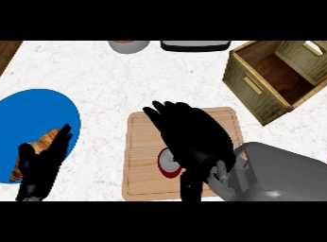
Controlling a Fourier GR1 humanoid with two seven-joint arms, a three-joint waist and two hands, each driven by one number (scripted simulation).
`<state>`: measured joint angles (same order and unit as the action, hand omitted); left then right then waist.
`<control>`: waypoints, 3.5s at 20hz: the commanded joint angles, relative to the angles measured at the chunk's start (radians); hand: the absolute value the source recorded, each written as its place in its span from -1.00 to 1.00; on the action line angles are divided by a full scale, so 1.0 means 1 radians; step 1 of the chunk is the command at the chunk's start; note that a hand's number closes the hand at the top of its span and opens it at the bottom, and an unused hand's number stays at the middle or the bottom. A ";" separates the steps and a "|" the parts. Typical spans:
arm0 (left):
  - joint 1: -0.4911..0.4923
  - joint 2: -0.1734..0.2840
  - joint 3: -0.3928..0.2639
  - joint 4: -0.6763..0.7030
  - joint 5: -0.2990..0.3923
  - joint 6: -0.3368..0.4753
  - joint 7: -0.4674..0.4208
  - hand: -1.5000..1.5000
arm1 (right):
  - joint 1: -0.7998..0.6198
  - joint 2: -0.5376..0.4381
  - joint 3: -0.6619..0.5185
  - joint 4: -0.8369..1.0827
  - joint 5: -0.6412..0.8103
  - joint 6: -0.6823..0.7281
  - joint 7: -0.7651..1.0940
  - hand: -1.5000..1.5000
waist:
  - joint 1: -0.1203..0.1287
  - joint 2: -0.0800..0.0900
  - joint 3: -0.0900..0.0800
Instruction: Pick the can from the cutting board and place it in the basket
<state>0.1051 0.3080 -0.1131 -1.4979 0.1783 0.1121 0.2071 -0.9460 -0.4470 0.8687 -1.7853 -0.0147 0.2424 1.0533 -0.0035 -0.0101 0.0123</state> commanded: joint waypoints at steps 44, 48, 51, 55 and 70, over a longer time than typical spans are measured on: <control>0.017 -0.044 0.028 0.094 -0.047 -0.042 0.056 0.00 | 0.318 0.212 0.065 0.319 0.447 -0.014 -0.222 1.00 | 0.007 0.012 -0.012; 0.021 -0.021 0.061 0.075 -0.010 -0.078 0.069 0.00 | 0.303 0.194 0.119 0.310 0.525 0.016 -0.265 1.00 | 0.008 0.011 -0.012; 0.051 -0.066 0.025 0.118 -0.055 -0.050 0.013 0.00 | 0.294 0.192 0.121 0.301 0.557 0.028 -0.257 1.00 | 0.005 0.011 -0.013; 0.038 -0.049 0.053 0.094 -0.054 -0.037 0.047 0.00 | 0.362 0.092 0.145 0.122 0.569 0.060 -0.300 1.00 | -0.013 0.006 -0.012; 0.110 -0.059 0.047 0.044 -0.055 -0.041 0.035 0.00 | 0.744 -0.434 -0.043 -0.505 0.475 -0.239 -0.537 1.00 | -0.048 0.008 -0.010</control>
<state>0.1556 0.2642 -0.0443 -1.5207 0.1332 0.0690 0.2080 -0.2916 -0.8625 0.9225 -2.1867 0.5621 0.1053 0.5361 -0.0473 -0.0154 0.0155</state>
